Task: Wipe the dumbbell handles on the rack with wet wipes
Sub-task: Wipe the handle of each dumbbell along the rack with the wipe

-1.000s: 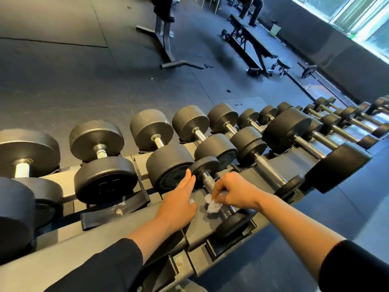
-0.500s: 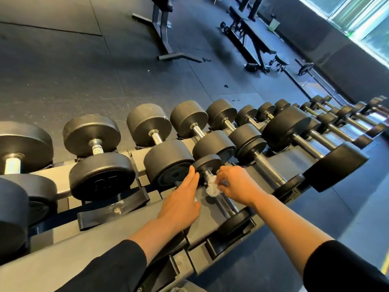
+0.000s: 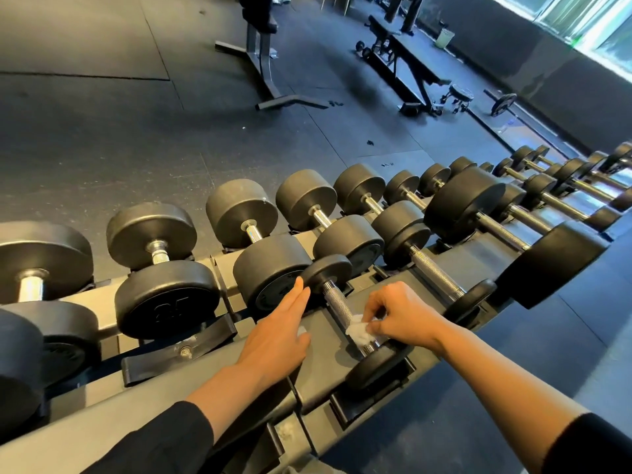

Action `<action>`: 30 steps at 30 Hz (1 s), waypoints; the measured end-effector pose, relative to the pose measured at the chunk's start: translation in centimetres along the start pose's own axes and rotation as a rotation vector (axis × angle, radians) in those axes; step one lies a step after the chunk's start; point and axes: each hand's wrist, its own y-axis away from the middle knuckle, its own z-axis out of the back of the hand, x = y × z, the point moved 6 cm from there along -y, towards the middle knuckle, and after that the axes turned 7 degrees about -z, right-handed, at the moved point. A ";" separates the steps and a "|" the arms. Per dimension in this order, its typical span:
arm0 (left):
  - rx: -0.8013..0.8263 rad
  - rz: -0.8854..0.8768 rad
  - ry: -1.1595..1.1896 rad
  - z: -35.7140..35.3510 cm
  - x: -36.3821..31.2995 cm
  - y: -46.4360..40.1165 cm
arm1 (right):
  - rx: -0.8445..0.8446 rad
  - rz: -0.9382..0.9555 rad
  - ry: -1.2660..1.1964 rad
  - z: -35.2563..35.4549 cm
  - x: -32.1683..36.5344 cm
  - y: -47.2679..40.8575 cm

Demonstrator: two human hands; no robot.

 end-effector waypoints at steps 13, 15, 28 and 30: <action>-0.070 -0.009 -0.164 1.8 -3.0 -0.4 | -0.220 0.020 -0.071 0.3 0.3 -5.0; -0.055 0.007 -0.194 1.7 -3.4 -0.8 | -0.192 0.033 -0.229 -0.2 0.3 -5.1; -0.028 0.094 -0.238 0.6 -4.7 -2.5 | -0.025 0.185 -0.491 -1.4 -2.8 -2.9; -0.031 0.097 -0.241 0.5 -4.7 -2.5 | 0.047 0.204 -0.504 -1.5 -3.4 -2.5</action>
